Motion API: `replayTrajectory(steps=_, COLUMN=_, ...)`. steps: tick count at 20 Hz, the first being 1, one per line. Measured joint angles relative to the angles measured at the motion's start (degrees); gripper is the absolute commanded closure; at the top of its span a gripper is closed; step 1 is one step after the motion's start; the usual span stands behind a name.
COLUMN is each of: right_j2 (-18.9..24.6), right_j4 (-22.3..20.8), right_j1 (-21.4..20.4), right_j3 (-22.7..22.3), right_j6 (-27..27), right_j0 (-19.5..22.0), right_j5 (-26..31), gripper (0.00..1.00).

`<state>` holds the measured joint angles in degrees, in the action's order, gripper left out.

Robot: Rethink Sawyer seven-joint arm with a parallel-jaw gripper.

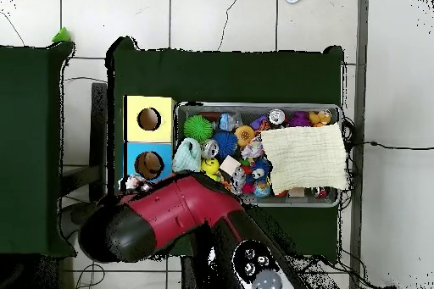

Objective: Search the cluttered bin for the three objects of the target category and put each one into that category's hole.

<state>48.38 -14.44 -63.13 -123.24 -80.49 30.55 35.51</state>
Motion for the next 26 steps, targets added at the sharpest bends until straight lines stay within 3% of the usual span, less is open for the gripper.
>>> replayTrajectory(steps=12, right_j2=0.0, right_j4=0.0, right_j1=2.7, right_j3=11.2, right_j6=0.0, right_j0=-5.0, right_j5=5.1, gripper=1.00)
replayTrajectory(steps=26, right_j2=-0.8, right_j4=-2.1, right_j1=6.2, right_j3=14.0, right_j6=0.0, right_j0=-5.0, right_j5=5.3, gripper=1.00)
